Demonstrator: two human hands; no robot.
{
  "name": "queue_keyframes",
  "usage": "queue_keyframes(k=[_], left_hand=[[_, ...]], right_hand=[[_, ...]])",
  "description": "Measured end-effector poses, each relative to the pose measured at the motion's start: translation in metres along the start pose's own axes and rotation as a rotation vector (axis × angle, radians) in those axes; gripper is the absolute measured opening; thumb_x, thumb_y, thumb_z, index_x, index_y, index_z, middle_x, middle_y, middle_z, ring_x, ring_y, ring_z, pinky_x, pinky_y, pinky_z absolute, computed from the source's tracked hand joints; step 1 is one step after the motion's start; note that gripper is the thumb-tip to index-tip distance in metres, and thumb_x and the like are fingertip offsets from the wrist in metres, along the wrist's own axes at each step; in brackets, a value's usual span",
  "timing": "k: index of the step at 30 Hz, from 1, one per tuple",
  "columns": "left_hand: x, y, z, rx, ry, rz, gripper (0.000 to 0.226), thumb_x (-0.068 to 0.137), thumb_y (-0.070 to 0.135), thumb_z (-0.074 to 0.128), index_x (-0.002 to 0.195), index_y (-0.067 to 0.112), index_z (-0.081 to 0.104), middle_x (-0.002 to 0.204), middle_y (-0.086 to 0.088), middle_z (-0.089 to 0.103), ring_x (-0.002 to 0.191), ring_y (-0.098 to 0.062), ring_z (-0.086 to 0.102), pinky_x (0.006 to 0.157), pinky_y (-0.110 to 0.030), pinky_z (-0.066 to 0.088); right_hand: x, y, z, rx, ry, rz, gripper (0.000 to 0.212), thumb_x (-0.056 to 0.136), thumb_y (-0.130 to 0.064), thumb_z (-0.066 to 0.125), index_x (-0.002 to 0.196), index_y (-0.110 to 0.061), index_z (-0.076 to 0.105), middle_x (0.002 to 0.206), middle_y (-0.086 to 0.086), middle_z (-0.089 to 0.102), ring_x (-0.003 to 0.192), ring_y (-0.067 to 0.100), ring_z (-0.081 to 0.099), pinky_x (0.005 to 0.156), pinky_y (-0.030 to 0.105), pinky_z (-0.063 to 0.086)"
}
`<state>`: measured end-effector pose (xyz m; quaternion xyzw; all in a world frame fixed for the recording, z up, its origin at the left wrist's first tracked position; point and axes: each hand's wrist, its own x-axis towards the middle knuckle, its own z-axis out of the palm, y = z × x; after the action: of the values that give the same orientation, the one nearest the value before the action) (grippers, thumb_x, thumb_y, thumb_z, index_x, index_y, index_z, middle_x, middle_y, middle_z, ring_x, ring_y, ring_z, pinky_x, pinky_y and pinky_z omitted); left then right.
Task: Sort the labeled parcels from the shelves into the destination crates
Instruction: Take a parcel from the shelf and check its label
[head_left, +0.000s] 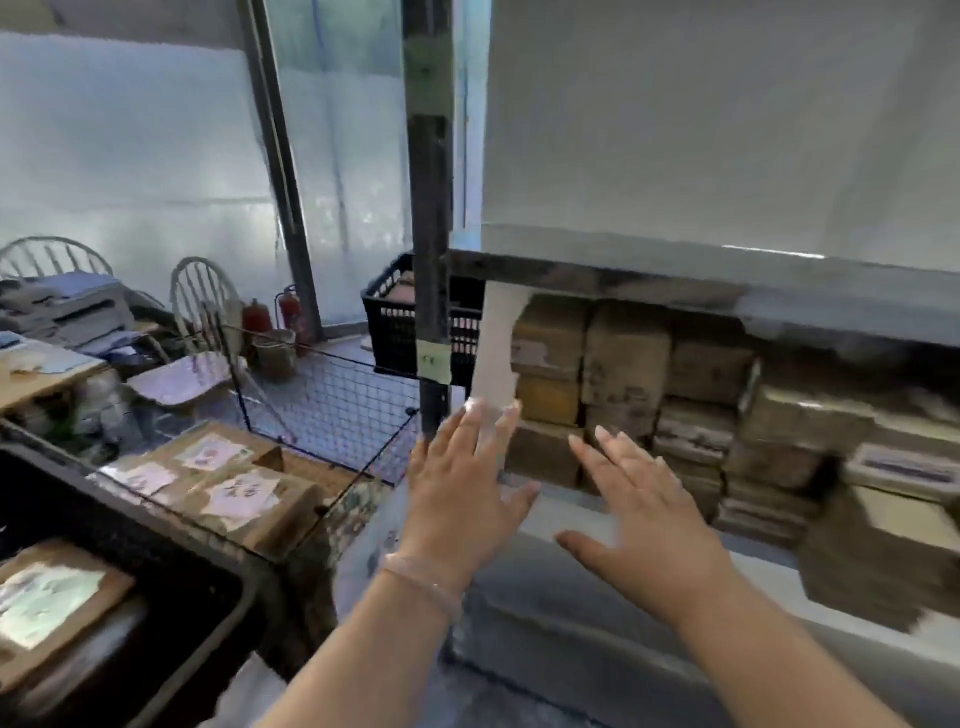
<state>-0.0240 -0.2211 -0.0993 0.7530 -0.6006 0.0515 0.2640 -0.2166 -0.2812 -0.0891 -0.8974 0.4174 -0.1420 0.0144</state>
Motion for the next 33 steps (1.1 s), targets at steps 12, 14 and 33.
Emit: queue_keyframes(k=[12,14,33], left_hand=[[-0.034,0.335,0.099,-0.128,-0.089,0.59,0.072,0.09,0.063,0.051,0.153,0.045,0.022,0.164,0.004,0.021,0.151,-0.018,0.014,0.121,-0.048,0.01],[-0.04,0.377,0.111,-0.131,-0.099,0.663,0.072,0.09,0.065,0.049,0.153,0.044,0.022,0.164,0.003,0.021,0.15,-0.019,0.016,0.121,-0.048,0.012],[0.026,0.603,0.244,-0.326,-0.236,0.885,0.074,0.09,0.068,0.046,0.154,0.044,0.017,0.163,0.006,0.019,0.148,-0.018,0.016,0.12,-0.042,0.016]], right_hand=[[-0.235,0.24,-0.117,-0.16,0.182,0.517,0.092,0.078,-0.078,0.044,0.152,-0.041,0.002,0.162,-0.009,0.006,0.149,0.014,0.0,0.122,0.041,0.008],[-0.264,0.265,-0.131,-0.182,0.187,0.584,0.093,0.079,-0.076,0.047,0.153,-0.04,0.003,0.163,-0.008,0.005,0.149,0.015,-0.002,0.122,0.042,0.008],[-0.308,0.469,-0.17,-0.198,0.263,0.924,0.087,0.08,-0.069,0.054,0.152,-0.04,0.014,0.16,-0.009,0.015,0.147,0.014,0.011,0.118,0.033,0.011]])
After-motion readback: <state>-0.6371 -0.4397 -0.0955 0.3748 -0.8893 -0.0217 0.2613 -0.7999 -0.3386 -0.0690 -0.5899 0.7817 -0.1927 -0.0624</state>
